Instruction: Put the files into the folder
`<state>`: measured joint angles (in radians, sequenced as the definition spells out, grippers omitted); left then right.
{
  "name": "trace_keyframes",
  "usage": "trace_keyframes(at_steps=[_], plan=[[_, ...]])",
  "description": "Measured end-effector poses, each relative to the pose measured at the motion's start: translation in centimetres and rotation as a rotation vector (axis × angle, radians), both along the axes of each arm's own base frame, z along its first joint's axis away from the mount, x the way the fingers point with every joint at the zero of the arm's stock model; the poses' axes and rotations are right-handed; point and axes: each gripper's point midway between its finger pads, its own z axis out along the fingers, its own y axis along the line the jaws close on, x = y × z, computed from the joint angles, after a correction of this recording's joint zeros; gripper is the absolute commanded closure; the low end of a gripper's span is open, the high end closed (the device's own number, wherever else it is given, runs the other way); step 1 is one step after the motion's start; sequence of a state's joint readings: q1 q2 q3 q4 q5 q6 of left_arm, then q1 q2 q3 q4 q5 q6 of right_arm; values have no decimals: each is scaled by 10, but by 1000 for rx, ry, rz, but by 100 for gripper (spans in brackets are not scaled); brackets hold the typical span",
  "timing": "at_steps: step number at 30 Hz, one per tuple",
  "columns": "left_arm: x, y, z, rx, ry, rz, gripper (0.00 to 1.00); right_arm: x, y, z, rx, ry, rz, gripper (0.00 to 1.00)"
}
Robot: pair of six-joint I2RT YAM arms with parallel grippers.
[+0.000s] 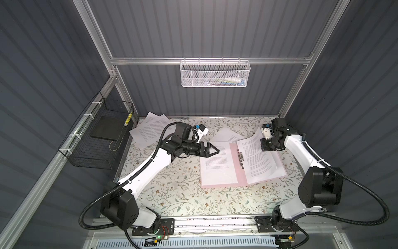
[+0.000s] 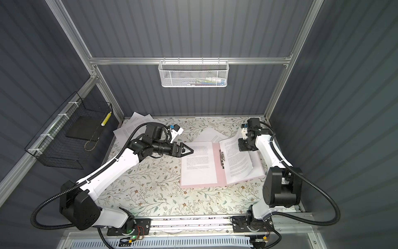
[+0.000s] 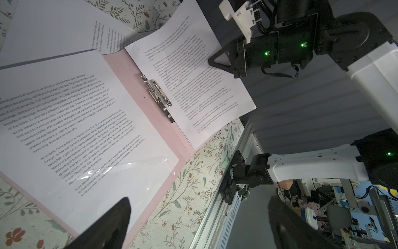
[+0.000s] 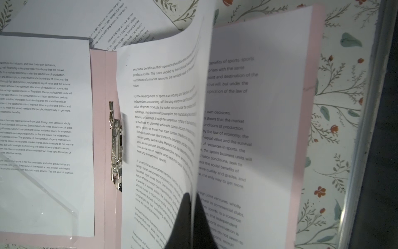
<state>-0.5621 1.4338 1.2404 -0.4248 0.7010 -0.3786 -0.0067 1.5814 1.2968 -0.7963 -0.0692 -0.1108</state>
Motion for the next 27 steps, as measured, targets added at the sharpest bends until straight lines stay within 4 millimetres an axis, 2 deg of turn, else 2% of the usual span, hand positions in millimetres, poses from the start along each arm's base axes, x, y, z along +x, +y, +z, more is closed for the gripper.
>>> trace_keyframes(at_steps=[12, 22, 27], plan=[[0, 0, 0, 0, 0, 0, 0, -1, 2, -2, 13, 4, -5, 99], [0, 0, 0, 0, 0, 0, 0, -1, 2, -4, 21, 7, -15, 88], [0, 0, 0, 0, 0, 0, 0, -2, 2, -5, 22, 9, -22, 77]])
